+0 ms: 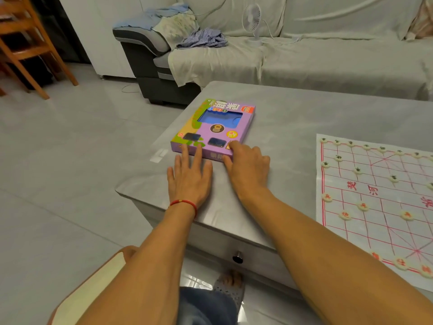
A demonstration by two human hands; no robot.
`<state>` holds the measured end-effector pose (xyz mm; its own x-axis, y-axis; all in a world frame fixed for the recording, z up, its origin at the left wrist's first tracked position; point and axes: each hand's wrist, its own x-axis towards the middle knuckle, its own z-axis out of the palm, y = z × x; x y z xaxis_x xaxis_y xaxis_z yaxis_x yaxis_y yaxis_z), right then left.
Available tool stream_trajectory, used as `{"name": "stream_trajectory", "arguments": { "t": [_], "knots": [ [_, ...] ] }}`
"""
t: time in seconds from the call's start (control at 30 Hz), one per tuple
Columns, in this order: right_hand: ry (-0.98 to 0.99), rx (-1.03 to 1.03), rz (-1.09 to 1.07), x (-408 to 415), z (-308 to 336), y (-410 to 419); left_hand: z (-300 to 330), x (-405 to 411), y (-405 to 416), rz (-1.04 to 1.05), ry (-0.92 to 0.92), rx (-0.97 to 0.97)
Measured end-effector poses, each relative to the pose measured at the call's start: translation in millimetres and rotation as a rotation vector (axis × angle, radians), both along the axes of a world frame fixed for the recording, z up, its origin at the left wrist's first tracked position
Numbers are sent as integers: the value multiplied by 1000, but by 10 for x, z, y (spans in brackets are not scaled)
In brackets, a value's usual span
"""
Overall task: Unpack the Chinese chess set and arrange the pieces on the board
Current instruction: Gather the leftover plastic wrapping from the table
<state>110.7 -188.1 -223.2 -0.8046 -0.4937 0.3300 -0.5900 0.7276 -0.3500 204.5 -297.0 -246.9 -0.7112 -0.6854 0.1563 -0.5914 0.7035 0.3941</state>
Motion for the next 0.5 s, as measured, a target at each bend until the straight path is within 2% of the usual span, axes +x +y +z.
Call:
{"name": "stream_trajectory", "arguments": {
  "t": [0.13, 0.27, 0.37, 0.5],
  "knots": [
    [0, 31, 18, -53, -43, 13, -17, -18, 30, 9, -60, 0],
    [-86, -16, 122, -22, 43, 210, 101, -48, 95, -4, 17, -4],
    [-107, -93, 87, -114, 218, 623, 255, -192, 338, -157, 143, -72],
    [-43, -103, -31, -462, 481, 1554, 379, -471, 929, -443, 216, 16]
  ]
}}
